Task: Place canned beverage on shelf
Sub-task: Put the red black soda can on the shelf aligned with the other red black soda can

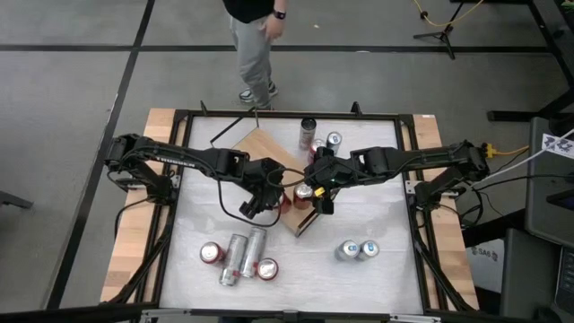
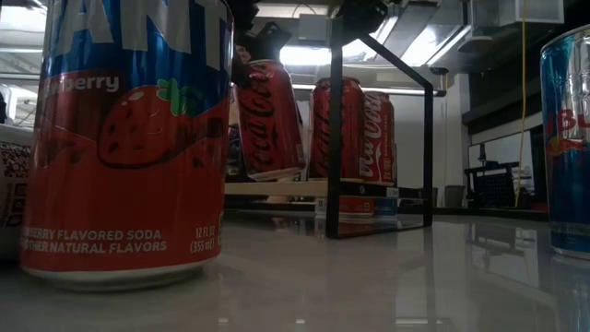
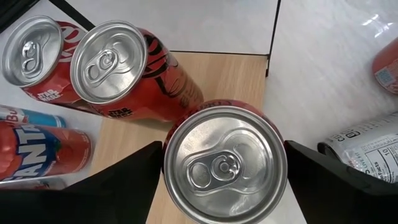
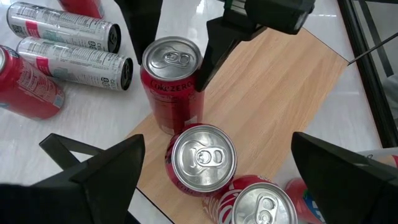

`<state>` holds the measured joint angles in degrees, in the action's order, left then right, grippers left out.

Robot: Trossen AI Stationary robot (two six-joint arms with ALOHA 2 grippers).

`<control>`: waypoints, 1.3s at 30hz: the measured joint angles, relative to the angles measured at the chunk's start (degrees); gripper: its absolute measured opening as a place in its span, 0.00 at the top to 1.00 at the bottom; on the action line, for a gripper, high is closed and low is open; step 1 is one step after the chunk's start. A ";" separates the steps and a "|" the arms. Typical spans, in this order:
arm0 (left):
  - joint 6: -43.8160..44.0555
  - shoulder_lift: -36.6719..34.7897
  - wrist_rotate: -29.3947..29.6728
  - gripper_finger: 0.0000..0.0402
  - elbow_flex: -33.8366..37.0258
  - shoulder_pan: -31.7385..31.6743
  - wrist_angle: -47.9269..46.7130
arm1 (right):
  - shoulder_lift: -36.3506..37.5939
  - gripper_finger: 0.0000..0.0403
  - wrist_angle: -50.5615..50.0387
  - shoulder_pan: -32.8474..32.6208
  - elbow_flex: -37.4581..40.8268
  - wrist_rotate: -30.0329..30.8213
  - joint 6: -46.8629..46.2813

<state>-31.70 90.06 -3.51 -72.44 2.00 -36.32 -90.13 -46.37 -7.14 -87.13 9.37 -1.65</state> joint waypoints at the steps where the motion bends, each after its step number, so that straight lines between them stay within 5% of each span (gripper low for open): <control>1: 0.00 0.00 0.00 0.22 0.00 0.02 0.00 | 0.00 0.02 0.00 0.00 0.00 0.00 0.00; 30: 1.49 -0.20 3.34 0.16 -1.84 0.84 3.20 | 0.00 0.02 -0.02 0.00 0.00 0.02 0.00; 39: 3.05 -0.20 3.26 0.16 -9.56 1.84 -8.73 | 0.00 0.02 0.00 0.00 0.00 0.00 0.00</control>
<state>-28.65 89.86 -0.25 -82.00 3.84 -45.05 -90.13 -46.37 -7.14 -87.13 9.37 -1.65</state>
